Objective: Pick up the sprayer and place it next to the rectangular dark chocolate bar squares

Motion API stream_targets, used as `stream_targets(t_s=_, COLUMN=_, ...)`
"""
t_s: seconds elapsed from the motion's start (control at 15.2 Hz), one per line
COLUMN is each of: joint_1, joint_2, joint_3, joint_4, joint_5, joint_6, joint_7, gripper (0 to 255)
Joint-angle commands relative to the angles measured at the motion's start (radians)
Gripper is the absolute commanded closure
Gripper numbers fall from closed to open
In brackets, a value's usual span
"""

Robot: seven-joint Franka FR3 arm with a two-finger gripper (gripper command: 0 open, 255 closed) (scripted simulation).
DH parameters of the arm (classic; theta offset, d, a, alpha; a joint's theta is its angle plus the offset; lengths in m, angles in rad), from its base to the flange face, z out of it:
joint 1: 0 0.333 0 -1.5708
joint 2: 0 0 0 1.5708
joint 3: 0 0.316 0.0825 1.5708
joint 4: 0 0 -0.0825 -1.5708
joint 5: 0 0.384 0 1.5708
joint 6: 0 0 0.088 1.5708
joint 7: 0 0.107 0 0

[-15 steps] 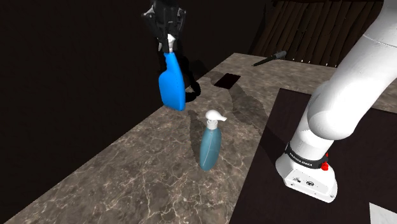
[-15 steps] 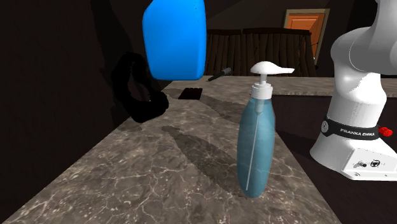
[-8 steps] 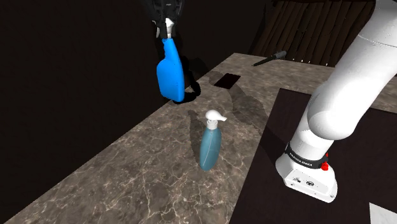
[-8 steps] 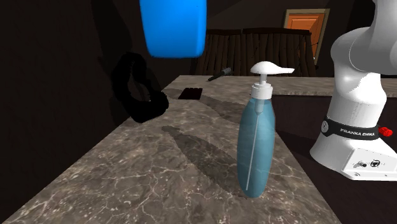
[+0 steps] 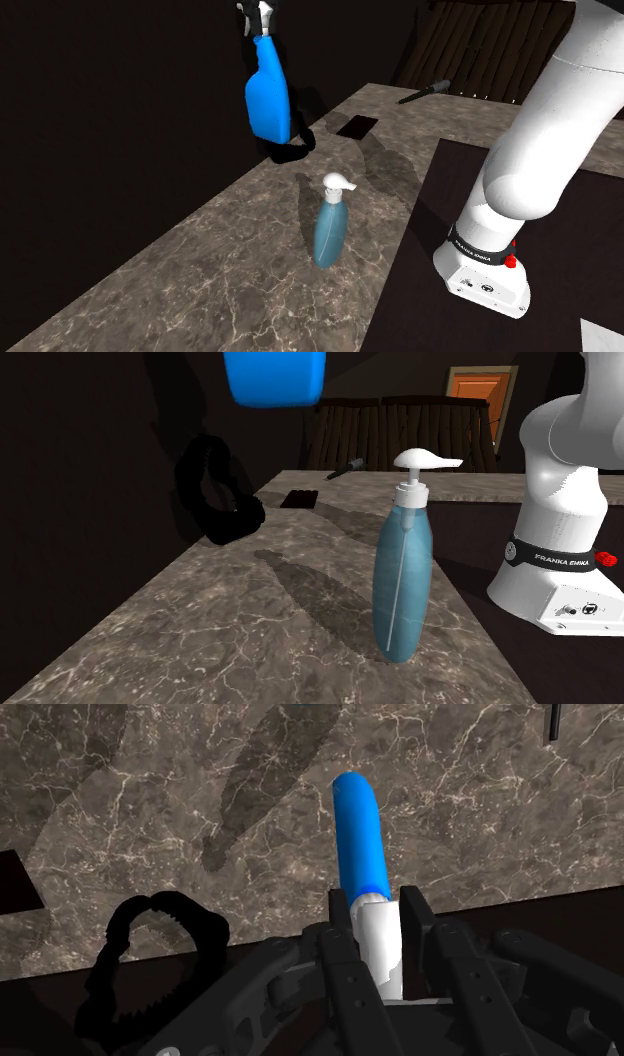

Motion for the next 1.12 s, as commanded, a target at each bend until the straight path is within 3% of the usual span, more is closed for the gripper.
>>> stream_targets(t_s=0.0, joint_1=-0.021, joint_2=-0.038, joint_3=-0.028, joint_4=-0.053, joint_5=0.012, joint_6=0.017, joint_7=-0.048, gripper=255)
stream_targets(t_s=0.53, joint_1=-0.096, joint_2=-0.18, joint_3=-0.17, joint_4=-0.292, joint_5=0.027, joint_6=0.111, joint_7=-0.273, gripper=255)
stream_targets(t_s=1.06, joint_1=-0.161, joint_2=-0.235, joint_3=-0.299, joint_4=-0.437, joint_5=-0.003, joint_6=0.194, joint_7=-0.473, gripper=255)
